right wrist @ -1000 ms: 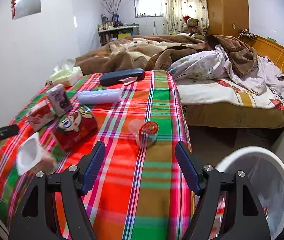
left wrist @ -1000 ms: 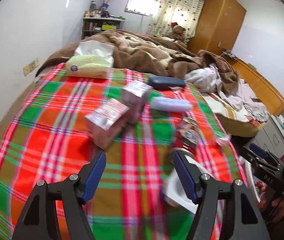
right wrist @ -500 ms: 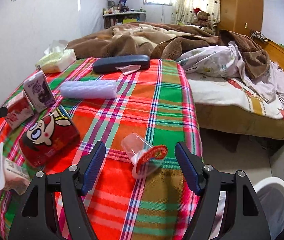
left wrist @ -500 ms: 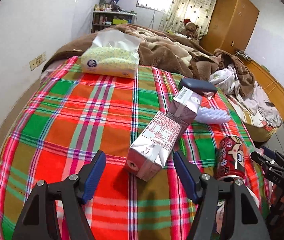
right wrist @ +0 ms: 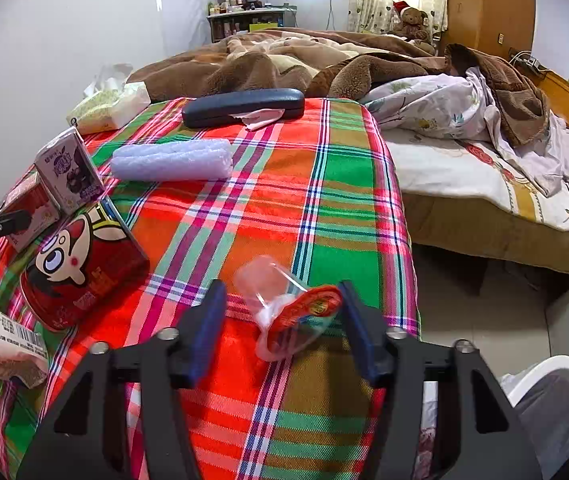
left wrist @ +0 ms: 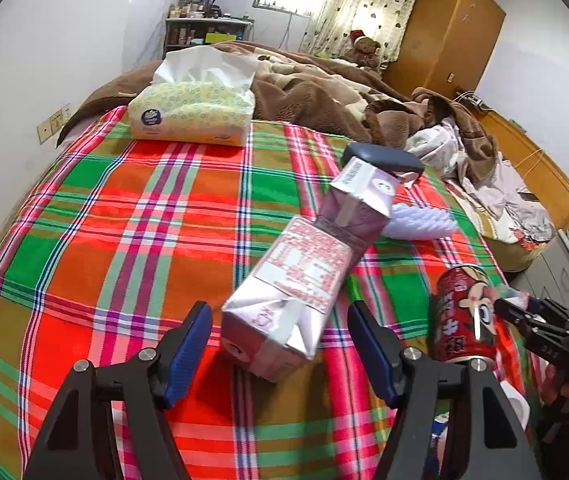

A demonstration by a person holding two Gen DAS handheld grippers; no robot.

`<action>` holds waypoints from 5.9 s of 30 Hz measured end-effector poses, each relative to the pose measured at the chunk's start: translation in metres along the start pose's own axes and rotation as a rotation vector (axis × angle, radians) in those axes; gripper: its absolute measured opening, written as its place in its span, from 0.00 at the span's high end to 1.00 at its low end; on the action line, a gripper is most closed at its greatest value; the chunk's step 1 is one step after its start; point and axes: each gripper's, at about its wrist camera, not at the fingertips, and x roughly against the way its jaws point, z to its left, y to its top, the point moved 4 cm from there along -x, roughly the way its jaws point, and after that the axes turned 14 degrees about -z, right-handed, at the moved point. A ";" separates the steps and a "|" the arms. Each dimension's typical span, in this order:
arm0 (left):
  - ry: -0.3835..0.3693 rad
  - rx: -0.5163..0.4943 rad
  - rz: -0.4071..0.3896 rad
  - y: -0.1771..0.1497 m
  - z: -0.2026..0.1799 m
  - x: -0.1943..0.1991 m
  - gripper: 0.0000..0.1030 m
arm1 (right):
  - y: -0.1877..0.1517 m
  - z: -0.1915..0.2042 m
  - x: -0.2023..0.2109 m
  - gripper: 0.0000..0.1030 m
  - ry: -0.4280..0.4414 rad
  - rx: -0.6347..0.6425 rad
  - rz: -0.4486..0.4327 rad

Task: Collect trash
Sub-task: 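Approach the pink milk carton with the left tool while the right tool approaches the clear cup, then grasp the pink milk carton with the left tool while the right tool grasps the clear cup, then carry the carton and cup over the white bin and open both tools, then move both tools back to the bed toward the yogurt cup and red cartoon can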

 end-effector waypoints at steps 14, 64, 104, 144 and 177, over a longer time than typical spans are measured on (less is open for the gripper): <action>-0.042 -0.076 0.004 -0.002 -0.019 0.003 0.43 | -0.005 0.003 0.005 0.50 0.029 -0.039 -0.009; 0.010 -0.026 -0.064 -0.025 -0.034 0.086 0.61 | -0.003 0.013 0.073 0.51 0.076 -0.108 -0.145; 0.020 -0.082 -0.064 -0.015 -0.055 0.085 0.65 | -0.013 0.012 0.087 0.51 0.078 -0.130 -0.163; -0.495 -0.409 0.138 -0.136 -0.417 0.067 0.65 | -0.094 -0.165 0.162 0.51 -0.304 -0.275 -0.101; -0.232 -0.236 -0.039 -0.076 -0.250 0.107 0.09 | -0.065 -0.108 0.152 0.31 -0.232 -0.251 -0.184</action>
